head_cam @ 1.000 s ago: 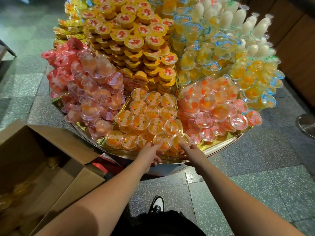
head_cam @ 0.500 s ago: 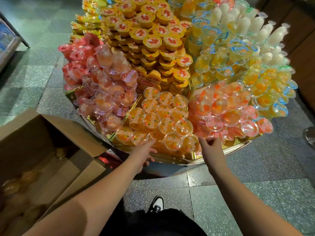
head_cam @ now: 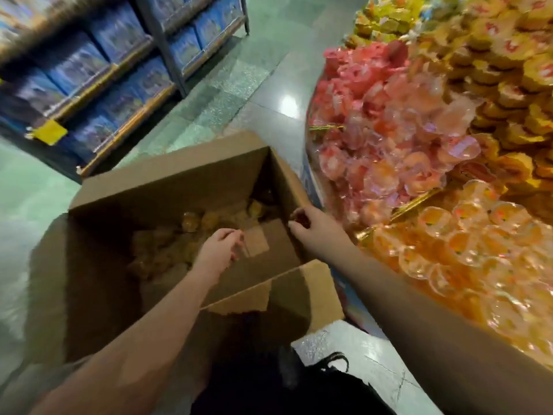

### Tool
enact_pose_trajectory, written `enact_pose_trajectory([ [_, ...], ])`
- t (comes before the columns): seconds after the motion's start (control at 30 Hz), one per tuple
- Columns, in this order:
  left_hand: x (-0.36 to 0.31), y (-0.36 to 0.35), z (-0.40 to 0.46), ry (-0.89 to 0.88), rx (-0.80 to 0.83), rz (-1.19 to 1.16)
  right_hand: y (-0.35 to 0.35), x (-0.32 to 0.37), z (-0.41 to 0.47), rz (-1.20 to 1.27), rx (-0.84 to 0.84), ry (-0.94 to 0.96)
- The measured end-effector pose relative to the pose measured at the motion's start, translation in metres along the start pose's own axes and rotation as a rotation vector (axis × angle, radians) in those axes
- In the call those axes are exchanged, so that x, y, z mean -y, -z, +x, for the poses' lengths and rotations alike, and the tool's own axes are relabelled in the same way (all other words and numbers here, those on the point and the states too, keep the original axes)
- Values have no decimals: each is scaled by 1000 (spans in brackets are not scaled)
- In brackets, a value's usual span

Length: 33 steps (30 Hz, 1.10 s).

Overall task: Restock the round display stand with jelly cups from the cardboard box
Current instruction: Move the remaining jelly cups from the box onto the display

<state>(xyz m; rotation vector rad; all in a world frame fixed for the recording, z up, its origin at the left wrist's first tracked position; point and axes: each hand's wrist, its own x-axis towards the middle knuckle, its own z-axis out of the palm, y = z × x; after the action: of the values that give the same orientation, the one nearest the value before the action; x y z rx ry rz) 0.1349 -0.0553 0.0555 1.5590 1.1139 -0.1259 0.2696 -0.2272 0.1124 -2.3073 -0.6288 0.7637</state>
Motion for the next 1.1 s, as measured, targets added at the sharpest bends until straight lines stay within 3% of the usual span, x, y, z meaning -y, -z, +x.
enact_pose_trajectory([
  [0.13, 67, 84, 38, 200, -93, 62, -103, 35, 55, -132, 213, -91],
  [0.33, 152, 150, 96, 519, -92, -20, -193, 10, 130, -74, 401, -468],
  [0.53, 157, 144, 157, 632, -59, -333, -222, -17, 199, 316, 171, -783],
  [0.7, 170, 112, 192, 762, 53, -332, -235, -24, 248, 600, -20, -911],
  [0.9, 187, 85, 218, 911, 64, -329, -245, -25, 296, 827, -110, -1044],
  [1.1, 188, 72, 232, 956, 0, -347, -258, -37, 327, 849, -87, -1120],
])
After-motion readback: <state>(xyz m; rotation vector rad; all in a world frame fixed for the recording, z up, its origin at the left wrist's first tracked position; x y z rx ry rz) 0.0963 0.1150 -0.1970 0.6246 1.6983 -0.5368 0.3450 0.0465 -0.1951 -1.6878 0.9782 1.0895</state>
